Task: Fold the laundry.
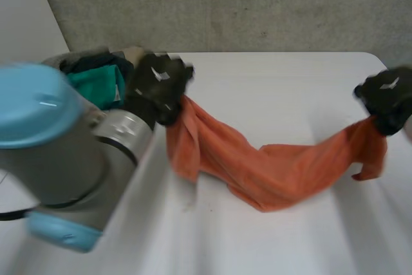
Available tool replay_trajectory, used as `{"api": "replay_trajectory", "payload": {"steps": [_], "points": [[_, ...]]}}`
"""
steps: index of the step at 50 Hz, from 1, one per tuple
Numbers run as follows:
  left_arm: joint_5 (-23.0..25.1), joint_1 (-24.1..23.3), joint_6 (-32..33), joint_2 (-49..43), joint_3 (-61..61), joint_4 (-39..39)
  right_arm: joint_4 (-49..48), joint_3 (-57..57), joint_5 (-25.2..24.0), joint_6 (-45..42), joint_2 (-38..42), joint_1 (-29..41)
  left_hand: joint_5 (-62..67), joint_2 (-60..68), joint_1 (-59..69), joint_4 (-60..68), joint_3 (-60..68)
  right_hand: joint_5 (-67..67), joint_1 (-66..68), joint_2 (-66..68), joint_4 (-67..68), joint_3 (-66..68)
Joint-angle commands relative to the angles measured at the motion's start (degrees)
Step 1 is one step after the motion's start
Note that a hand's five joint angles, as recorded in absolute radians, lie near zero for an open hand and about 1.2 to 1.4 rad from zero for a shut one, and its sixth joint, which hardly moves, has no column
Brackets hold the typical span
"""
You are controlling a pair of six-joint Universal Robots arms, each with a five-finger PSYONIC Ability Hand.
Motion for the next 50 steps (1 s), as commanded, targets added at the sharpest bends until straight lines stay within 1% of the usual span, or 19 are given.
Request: {"api": "replay_trajectory", "payload": {"steps": [1, 5, 7, 8, 12, 17, 22, 23, 24, 25, 26, 27, 30, 34, 38, 39, 44, 47, 50], "points": [[4.7, 2.7, -3.8, 11.6, -2.5, -4.7, 3.7, -7.9, -0.3, -2.3, -3.8, -1.5, 15.7, 12.2, 15.1, 11.4, 11.9, 13.0, 16.3, 12.5, 11.2, 11.5], [6.2, 5.3, -4.6, 11.4, -2.7, -7.0, 2.2, -9.4, -0.5, -0.4, -1.9, -1.3, 15.7, 12.2, 15.1, 11.4, 11.9, 13.0, 16.3, 12.5, 11.2, 11.5], [6.2, 6.9, -5.2, 10.6, -2.8, -7.1, 0.0, -10.6, -0.4, 2.0, 2.0, -1.0, 15.7, 12.2, 15.1, 11.4, 11.9, 13.0, 16.3, 12.5, 11.2, 11.5], [6.3, 8.8, -6.0, 8.6, -2.7, -7.0, -1.1, -11.2, -0.3, 2.8, 3.6, -1.0, 15.7, 12.2, 15.1, 11.4, 11.9, 13.0, 16.3, 12.5, 11.2, 11.5], [6.3, 11.6, -7.6, 0.9, -0.4, -7.0, -5.6, -13.3, 0.1, 5.7, 10.6, -1.0, 15.7, 12.2, 15.1, 11.4, 11.9, 13.0, 16.3, 12.5, 11.2, 11.5], [6.3, 11.7, -7.4, -8.1, 5.1, -6.8, -11.2, -17.2, 0.7, 7.0, 20.4, 1.9, 15.7, 12.2, 15.1, 11.4, 11.9, 13.0, 16.3, 12.5, 11.2, 11.5], [6.1, 12.2, -7.5, -18.1, 11.8, -5.8, -17.9, -20.1, 1.9, 6.7, 27.4, 5.2, 15.7, 12.2, 15.1, 11.4, 11.9, 13.0, 16.3, 12.5, 11.2, 11.5], [6.1, 12.2, -7.5, -19.1, 12.6, -5.7, -19.1, -20.2, 2.1, 6.7, 28.3, 5.4, 12.3, 8.8, 11.6, 7.9, 8.5, 8.4, 11.7, 7.9, 6.6, 6.9], [6.2, 12.2, -7.4, -20.4, 13.3, -5.7, -20.0, -20.2, 2.2, 6.6, 28.9, 5.7, -8.7, -12.3, -9.4, -13.1, -12.6, -5.5, -2.2, -6.0, -7.3, -7.0], [6.3, 12.1, -7.3, -20.8, 13.5, -5.7, -21.4, -20.2, 2.6, 6.3, 30.1, 6.1, -22.3, -25.8, -22.9, -26.6, -26.1, -45.6, -42.3, -46.1, -47.4, -47.1], [6.3, 12.0, -7.2, -20.9, 13.4, -5.7, -21.8, -20.1, 2.7, 6.2, 30.6, 6.3, -33.7, -37.3, -34.4, -38.1, -37.6, -57.0, -53.7, -57.5, -58.8, -58.5], [6.3, 11.6, -7.2, -20.8, 13.2, -5.7, -21.8, -20.0, 2.7, 6.1, 30.8, 6.2, -43.2, -46.7, -43.8, -47.5, -47.0, -57.0, -53.7, -57.5, -58.8, -58.5], [6.3, 11.2, -7.1, -20.2, 12.3, -5.8, -21.3, -18.6, 2.8, 6.4, 29.8, 6.0, -43.6, -47.1, -44.2, -47.9, -47.4, -57.0, -53.7, -57.5, -58.8, -58.5], [6.4, 10.6, -6.6, -13.0, 7.3, -5.4, -19.5, -14.9, 2.1, 6.3, 25.4, 5.5, -43.8, -47.3, -44.4, -48.1, -47.6, -57.0, -53.7, -57.5, -58.8, -58.5], [6.8, 10.1, -3.8, -6.1, 1.3, -3.4, -15.9, -10.9, 0.9, 5.8, 20.3, 5.5, -43.1, -46.6, -43.7, -47.4, -46.9, -57.0, -53.7, -57.5, -58.8, -58.5], [6.9, 9.9, -1.5, -4.8, -0.9, -2.0, -15.3, -10.1, 0.5, 5.7, 19.7, 5.4, -42.8, -46.3, -43.4, -47.1, -46.6, -57.0, -53.7, -57.5, -58.8, -58.5], [6.9, 7.0, 7.0, -5.1, -3.4, 2.8, -11.3, -5.5, -4.9, 4.7, 17.8, 3.2, -38.7, -42.3, -39.4, -43.1, -42.6, -57.0, -53.7, -57.5, -58.8, -58.5], [6.9, 5.6, 12.0, -7.6, -2.2, 4.0, -10.3, -3.5, -6.4, 4.3, 17.0, 2.1, -37.1, -40.6, -37.7, -41.4, -40.9, -57.0, -53.7, -57.5, -58.8, -58.5], [6.7, 3.9, 14.3, -11.0, 0.2, 3.9, -10.0, -1.0, -7.2, 3.7, 16.0, 1.4, -36.5, -40.1, -37.2, -40.9, -40.4, -57.0, -53.7, -57.5, -58.8, -58.5]]}}
